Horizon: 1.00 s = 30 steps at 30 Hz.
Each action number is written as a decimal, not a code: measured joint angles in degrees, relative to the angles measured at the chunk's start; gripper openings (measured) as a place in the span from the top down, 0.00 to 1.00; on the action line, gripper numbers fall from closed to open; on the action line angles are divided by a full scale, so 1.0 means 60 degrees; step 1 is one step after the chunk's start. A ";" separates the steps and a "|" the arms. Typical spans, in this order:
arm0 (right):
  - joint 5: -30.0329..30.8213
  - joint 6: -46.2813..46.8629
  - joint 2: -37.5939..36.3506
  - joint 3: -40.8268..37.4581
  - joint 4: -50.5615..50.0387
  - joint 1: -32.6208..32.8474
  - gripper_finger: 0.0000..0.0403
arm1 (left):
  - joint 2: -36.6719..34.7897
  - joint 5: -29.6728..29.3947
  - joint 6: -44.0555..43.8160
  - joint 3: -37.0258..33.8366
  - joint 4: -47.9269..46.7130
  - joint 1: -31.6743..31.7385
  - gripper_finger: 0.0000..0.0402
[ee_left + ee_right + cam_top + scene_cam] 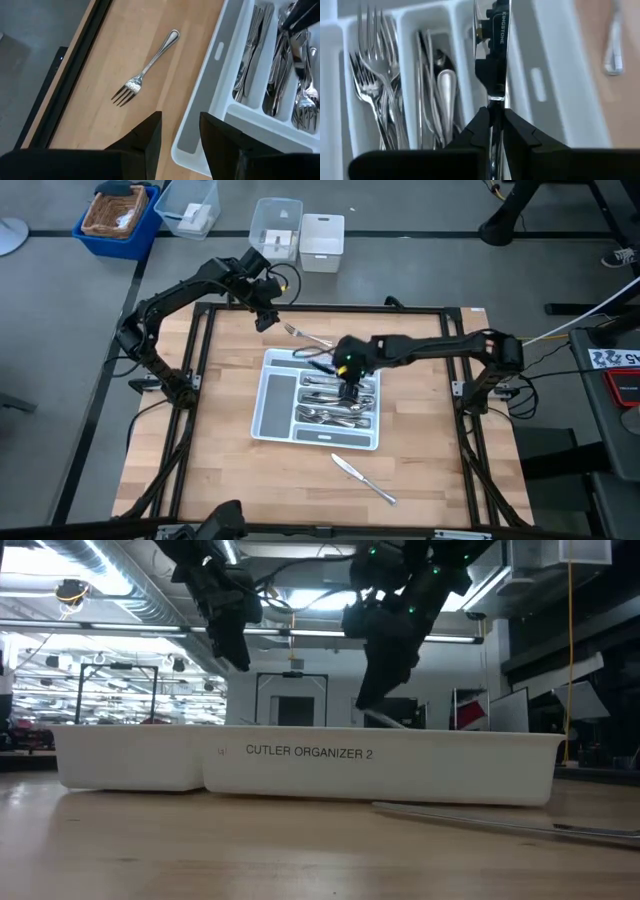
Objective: Sort silverware
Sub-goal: Put the knife into the organizer tray, then put the fork into the organizer tray
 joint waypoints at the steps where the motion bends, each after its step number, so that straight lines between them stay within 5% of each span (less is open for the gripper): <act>1: 0.0002 -0.0044 0.0128 0.0000 0.0016 0.0080 0.90 | 0.0000 0.0004 0.0004 0.0000 0.0004 0.0000 0.69; 12: -0.0022 -0.0512 0.0968 -0.0004 -0.0060 0.0333 0.88 | 0.0000 0.0000 0.0000 0.0000 0.0000 -0.0029 0.69; 23: 0.0251 -0.0494 0.0999 -0.0004 -0.0505 0.0333 0.71 | 0.0000 0.0000 0.0011 0.0000 0.0154 -0.0029 0.69; 30: 0.0164 0.0038 0.0634 0.0257 -0.1355 0.0333 0.69 | 0.0184 -0.0004 -0.0018 0.0007 0.1486 -0.0233 0.69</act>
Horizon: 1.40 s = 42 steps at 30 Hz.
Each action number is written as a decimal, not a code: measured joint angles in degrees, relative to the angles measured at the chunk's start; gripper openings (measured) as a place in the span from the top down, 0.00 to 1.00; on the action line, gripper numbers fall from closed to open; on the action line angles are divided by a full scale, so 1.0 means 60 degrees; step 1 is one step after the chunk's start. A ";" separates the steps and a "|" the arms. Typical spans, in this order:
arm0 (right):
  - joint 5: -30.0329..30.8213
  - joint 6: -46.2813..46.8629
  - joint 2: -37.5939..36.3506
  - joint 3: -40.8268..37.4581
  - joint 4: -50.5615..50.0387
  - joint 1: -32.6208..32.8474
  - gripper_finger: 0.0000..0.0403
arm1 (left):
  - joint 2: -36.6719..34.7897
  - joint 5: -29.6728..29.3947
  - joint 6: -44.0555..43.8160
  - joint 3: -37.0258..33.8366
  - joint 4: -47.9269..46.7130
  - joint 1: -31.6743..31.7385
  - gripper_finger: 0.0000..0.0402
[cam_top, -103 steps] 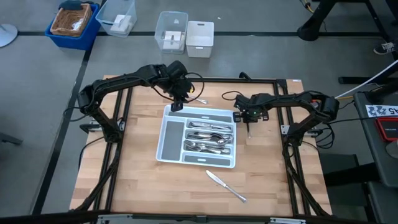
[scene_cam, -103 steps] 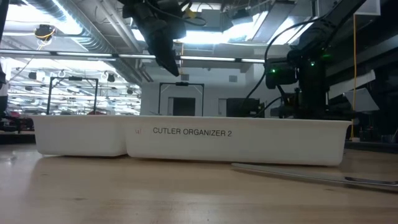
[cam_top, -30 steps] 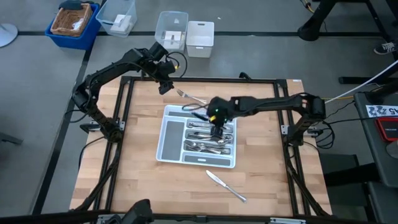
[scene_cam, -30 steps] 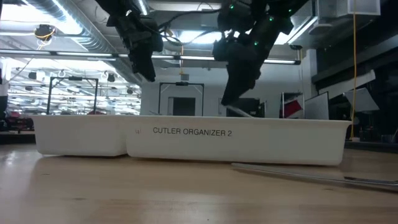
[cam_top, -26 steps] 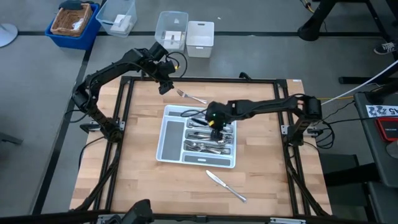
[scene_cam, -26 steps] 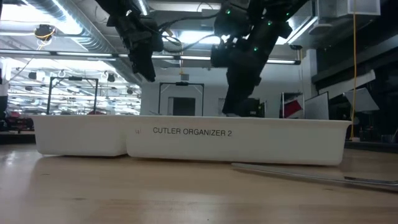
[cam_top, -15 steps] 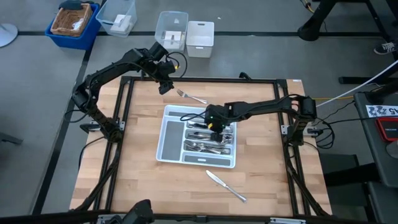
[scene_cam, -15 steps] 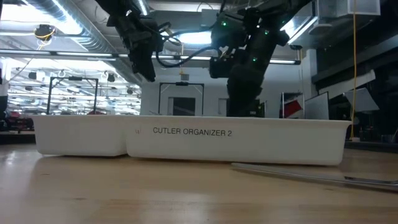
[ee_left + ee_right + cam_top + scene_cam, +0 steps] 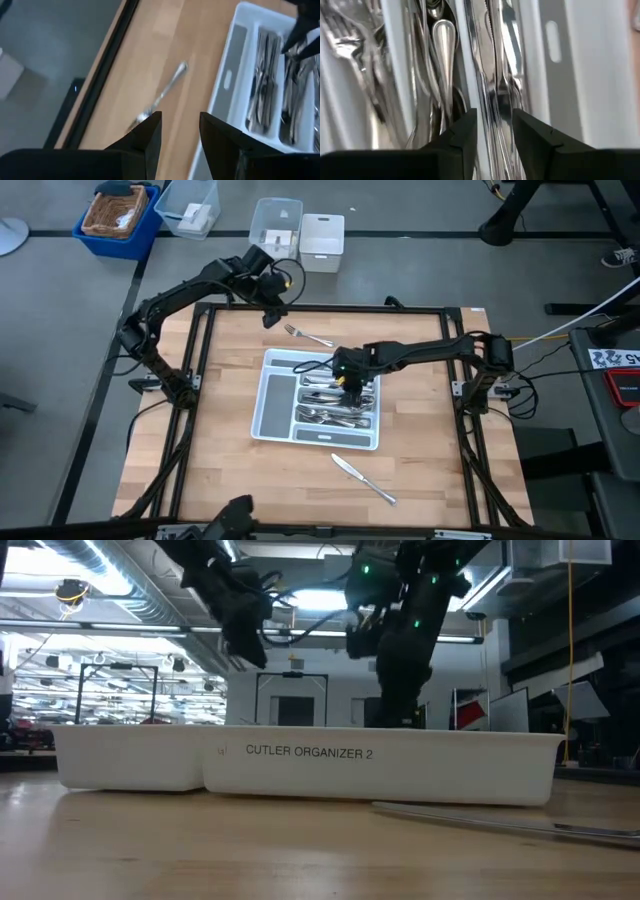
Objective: Sort silverware
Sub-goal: Put the fork into the organizer tray
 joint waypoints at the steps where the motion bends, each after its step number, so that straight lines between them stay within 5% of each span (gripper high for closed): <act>1: 0.0006 0.0042 -0.0090 0.0173 -0.0384 0.0000 0.69 | 0.0094 0.0004 0.0011 0.0000 0.0244 -0.0081 0.69; 14: 0.1894 -0.0732 -0.2388 0.1345 -0.2665 -0.0413 0.70 | 0.2917 -0.0025 0.0714 0.0000 0.2992 -0.0815 0.69; 24: 0.1406 -0.0738 -0.3672 0.1342 -0.3318 -0.1488 0.70 | 0.4830 -0.0391 0.1295 -0.0004 0.3033 -0.0805 0.69; 32: 0.1075 -0.0757 -0.3832 0.1342 -0.3601 -0.1710 0.70 | 0.5116 -0.1469 0.2190 0.0033 0.3038 -0.0805 0.70; 42: -0.0443 0.0142 -0.3832 0.1338 -0.3603 -0.1688 0.70 | 0.5110 -0.1473 0.1586 0.0027 0.2908 -0.0798 0.97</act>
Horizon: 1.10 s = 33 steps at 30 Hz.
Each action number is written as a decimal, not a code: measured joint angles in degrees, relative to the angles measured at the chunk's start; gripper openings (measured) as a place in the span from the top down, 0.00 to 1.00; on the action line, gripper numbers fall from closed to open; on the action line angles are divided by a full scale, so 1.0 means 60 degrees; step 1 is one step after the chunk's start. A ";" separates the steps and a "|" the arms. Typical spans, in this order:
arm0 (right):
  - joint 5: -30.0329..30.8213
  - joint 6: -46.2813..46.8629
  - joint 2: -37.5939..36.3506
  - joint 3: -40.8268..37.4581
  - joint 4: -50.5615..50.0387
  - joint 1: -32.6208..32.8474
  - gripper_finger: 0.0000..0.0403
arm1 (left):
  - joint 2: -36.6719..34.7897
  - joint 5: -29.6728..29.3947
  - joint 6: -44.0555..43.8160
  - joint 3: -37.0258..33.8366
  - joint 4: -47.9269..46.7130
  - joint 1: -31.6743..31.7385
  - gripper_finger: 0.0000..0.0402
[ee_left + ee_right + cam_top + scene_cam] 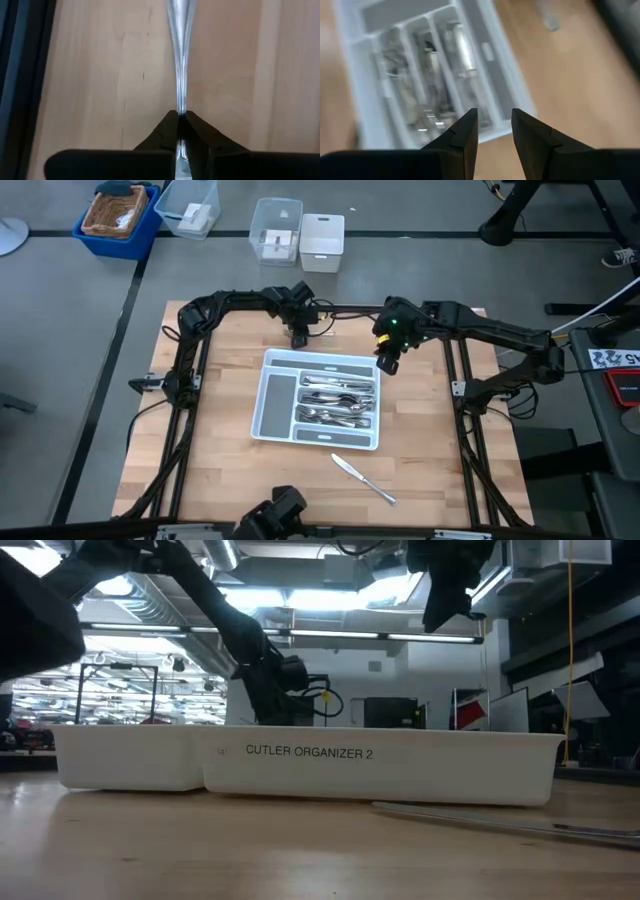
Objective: Sort silverware
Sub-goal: Put the fork into the organizer tray
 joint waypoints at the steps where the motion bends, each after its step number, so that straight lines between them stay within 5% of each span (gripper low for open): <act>1: -0.0309 0.0265 0.0000 0.0000 0.0000 0.0009 0.70 | -0.0001 0.0043 -0.0242 -0.0002 0.0004 0.0000 0.98; 4: -0.1038 0.1180 0.0000 0.0000 0.0002 0.0210 0.70 | -0.0127 0.0316 -0.0738 -0.0030 -0.0050 0.0004 0.97; 10: -0.0960 0.1915 0.0000 -0.0004 0.0033 0.1282 0.70 | -0.0994 0.0517 -0.0979 -0.0077 -0.0443 -0.0064 0.99; 17: 0.0529 0.3513 0.0003 -0.0005 0.0063 0.2932 0.70 | -0.2584 0.1191 -0.1734 -0.0056 -0.1564 -0.0741 0.99; 26: 0.1467 0.5505 0.0004 -0.0007 0.0118 0.4839 0.70 | -0.3258 0.2279 -0.3516 -0.0045 -0.1524 -0.3463 0.99; 33: 0.1539 0.6618 0.0009 -0.0007 0.0134 0.6460 0.70 | -0.3065 0.1230 -0.4537 -0.0045 -0.0482 -0.5885 0.99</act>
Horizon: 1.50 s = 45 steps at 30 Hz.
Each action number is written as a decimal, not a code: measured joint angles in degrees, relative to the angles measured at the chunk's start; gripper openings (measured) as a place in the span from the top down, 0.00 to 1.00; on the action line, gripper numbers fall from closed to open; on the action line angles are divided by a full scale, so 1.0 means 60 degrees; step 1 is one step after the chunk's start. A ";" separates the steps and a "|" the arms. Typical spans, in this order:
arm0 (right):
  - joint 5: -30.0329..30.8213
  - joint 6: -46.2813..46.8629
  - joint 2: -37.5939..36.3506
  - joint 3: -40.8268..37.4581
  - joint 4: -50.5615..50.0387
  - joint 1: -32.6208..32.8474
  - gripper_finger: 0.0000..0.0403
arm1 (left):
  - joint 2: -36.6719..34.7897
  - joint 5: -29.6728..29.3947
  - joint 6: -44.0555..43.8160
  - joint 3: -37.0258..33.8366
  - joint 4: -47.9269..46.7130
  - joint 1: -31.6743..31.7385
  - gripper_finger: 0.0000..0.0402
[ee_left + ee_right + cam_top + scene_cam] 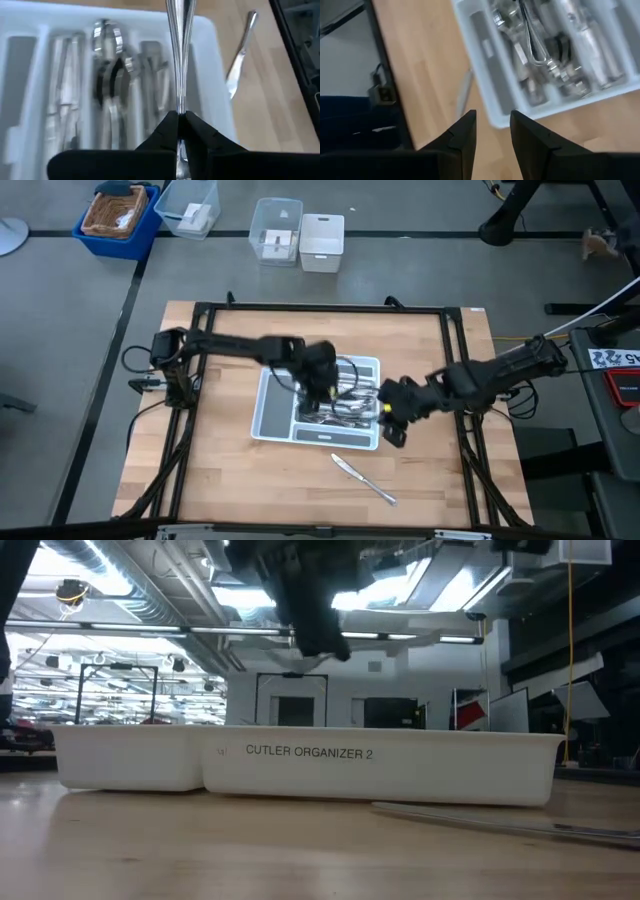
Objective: Sort silverware
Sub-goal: Put the fork into the organizer tray, then put the knife into the organizer tray
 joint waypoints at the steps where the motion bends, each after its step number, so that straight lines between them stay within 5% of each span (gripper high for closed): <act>1: 0.0003 0.0200 0.0013 -0.0004 0.0020 0.0237 0.70 | 0.0020 -0.0249 -0.0184 0.0000 0.0149 -0.0273 0.99; 9: 0.0483 0.1562 0.0505 -0.0007 0.0497 0.2050 0.70 | 0.0671 -0.1665 -0.1175 0.0015 0.1034 -0.1364 0.96; 17: 0.1096 0.2325 0.1612 -0.0007 0.0696 0.3042 0.70 | 0.1614 -0.2562 -0.0667 0.0015 0.1092 -0.1565 0.95; 31: 0.0203 0.2268 0.3428 -0.0007 0.0860 0.3104 0.70 | 0.2330 -0.3021 -0.0560 0.0019 0.1125 -0.1575 0.85; 45: 0.0408 0.2260 0.3561 -0.0004 0.0867 0.3104 0.70 | 0.1641 -0.3022 -0.1508 0.0010 0.1141 -0.1570 0.72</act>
